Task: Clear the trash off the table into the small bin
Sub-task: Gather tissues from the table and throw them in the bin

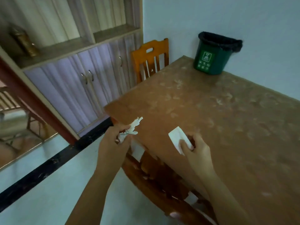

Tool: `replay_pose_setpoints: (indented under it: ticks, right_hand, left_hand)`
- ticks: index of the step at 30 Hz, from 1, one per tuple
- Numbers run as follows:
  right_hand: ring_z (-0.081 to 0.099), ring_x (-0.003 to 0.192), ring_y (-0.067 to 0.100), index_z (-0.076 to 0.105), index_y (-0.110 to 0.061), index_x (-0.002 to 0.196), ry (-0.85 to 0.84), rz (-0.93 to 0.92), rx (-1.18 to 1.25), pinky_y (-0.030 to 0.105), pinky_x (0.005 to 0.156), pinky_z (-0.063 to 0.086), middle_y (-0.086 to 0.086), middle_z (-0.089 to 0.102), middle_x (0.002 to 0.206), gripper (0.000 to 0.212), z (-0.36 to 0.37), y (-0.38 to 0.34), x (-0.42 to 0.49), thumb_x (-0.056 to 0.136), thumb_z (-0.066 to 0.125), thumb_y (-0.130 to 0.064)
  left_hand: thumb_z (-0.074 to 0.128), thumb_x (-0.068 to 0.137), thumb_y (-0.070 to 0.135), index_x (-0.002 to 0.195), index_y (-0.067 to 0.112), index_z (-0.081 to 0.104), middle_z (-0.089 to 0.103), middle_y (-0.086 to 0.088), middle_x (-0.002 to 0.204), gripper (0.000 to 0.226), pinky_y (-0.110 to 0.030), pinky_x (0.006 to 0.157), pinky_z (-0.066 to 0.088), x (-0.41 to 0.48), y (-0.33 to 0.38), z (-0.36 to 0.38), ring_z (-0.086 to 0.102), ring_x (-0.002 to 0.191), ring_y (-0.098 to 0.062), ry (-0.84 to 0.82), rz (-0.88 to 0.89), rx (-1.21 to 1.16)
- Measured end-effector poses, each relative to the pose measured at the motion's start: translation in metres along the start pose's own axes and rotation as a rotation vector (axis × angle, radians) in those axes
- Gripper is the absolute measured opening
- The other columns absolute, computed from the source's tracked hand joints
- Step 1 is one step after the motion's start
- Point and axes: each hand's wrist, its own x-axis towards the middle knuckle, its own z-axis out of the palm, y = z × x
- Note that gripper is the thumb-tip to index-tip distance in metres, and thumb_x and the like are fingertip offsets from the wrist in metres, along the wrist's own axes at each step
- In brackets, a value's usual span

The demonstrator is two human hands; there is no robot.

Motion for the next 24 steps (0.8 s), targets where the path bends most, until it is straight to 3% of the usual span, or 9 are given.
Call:
replay_pose_setpoints:
  ticks: [3, 8, 10, 13, 16, 18, 20, 24]
  right_hand:
    - [0.057, 0.083, 0.011, 0.055, -0.019, 0.098, -0.06, -0.077, -0.022, 0.014, 0.058, 0.044, -0.006, 0.059, 0.091, 0.013, 0.064, -0.049, -0.007, 0.086, 0.056, -0.018]
    - [0.058, 0.077, 0.009, 0.053, -0.022, 0.098, -0.184, -0.141, 0.036, 0.015, 0.059, 0.043, -0.008, 0.06, 0.088, 0.011, 0.167, -0.115, -0.021, 0.088, 0.055, -0.019]
    - [0.057, 0.072, 0.005, 0.051, -0.023, 0.097, -0.251, -0.147, 0.047, 0.008, 0.054, 0.042, -0.011, 0.059, 0.085, 0.011, 0.197, -0.129, -0.026, 0.088, 0.056, -0.018]
    - [0.058, 0.083, 0.01, 0.054, -0.018, 0.105, -0.312, -0.182, -0.032, 0.013, 0.061, 0.044, -0.004, 0.06, 0.1, 0.019, 0.234, -0.138, -0.022, 0.087, 0.057, -0.025]
    - [0.058, 0.066, 0.001, 0.054, -0.014, 0.107, -0.33, -0.168, -0.027, 0.007, 0.049, 0.041, -0.007, 0.058, 0.089, 0.02, 0.263, -0.146, -0.001, 0.088, 0.057, -0.02]
    - [0.058, 0.06, -0.005, 0.054, -0.015, 0.103, -0.338, -0.156, -0.022, 0.003, 0.047, 0.04, -0.014, 0.056, 0.08, 0.016, 0.281, -0.151, 0.019, 0.088, 0.056, -0.017]
    - [0.056, 0.053, 0.001, 0.052, -0.021, 0.101, -0.327, -0.16, -0.037, 0.001, 0.047, 0.038, -0.018, 0.055, 0.075, 0.013, 0.296, -0.158, 0.042, 0.088, 0.056, -0.019]
    - [0.058, 0.059, 0.006, 0.054, -0.021, 0.098, -0.241, -0.117, -0.013, 0.01, 0.057, 0.042, -0.009, 0.058, 0.066, 0.012, 0.332, -0.165, 0.106, 0.087, 0.056, -0.017]
  left_hand:
    - [0.062, 0.085, 0.014, 0.102, 0.024, 0.058, 0.057, 0.007, 0.096, 0.02, -0.008, 0.061, 0.038, -0.001, -0.044, -0.075, 0.053, 0.078, 0.001, 0.124, -0.078, -0.021]
    - [0.064, 0.084, 0.013, 0.1, 0.023, 0.062, 0.06, -0.005, 0.096, 0.019, -0.022, 0.056, 0.038, -0.009, -0.116, -0.162, 0.05, 0.069, -0.015, 0.268, -0.247, -0.032]
    - [0.063, 0.084, 0.012, 0.103, 0.019, 0.062, 0.06, -0.006, 0.097, 0.02, -0.021, 0.058, 0.039, -0.009, -0.134, -0.184, 0.052, 0.074, -0.018, 0.297, -0.281, -0.031]
    - [0.063, 0.084, 0.011, 0.105, 0.015, 0.063, 0.06, -0.005, 0.096, 0.021, -0.017, 0.058, 0.038, -0.002, -0.156, -0.205, 0.052, 0.074, -0.013, 0.325, -0.309, -0.033]
    - [0.063, 0.084, 0.012, 0.104, 0.015, 0.063, 0.06, -0.002, 0.094, 0.02, -0.018, 0.059, 0.039, 0.018, -0.178, -0.215, 0.054, 0.076, -0.013, 0.339, -0.345, -0.055]
    - [0.063, 0.084, 0.014, 0.103, 0.018, 0.063, 0.061, 0.0, 0.094, 0.019, -0.02, 0.062, 0.041, 0.037, -0.191, -0.219, 0.056, 0.079, -0.014, 0.33, -0.355, -0.058]
    - [0.064, 0.084, 0.014, 0.098, 0.026, 0.062, 0.06, 0.004, 0.093, 0.018, -0.018, 0.061, 0.04, 0.062, -0.201, -0.222, 0.054, 0.077, -0.008, 0.299, -0.334, -0.051]
    - [0.065, 0.083, 0.013, 0.083, 0.044, 0.052, 0.058, 0.015, 0.09, 0.034, -0.008, 0.059, 0.039, 0.143, -0.21, -0.228, 0.053, 0.078, 0.004, 0.239, -0.254, -0.02]
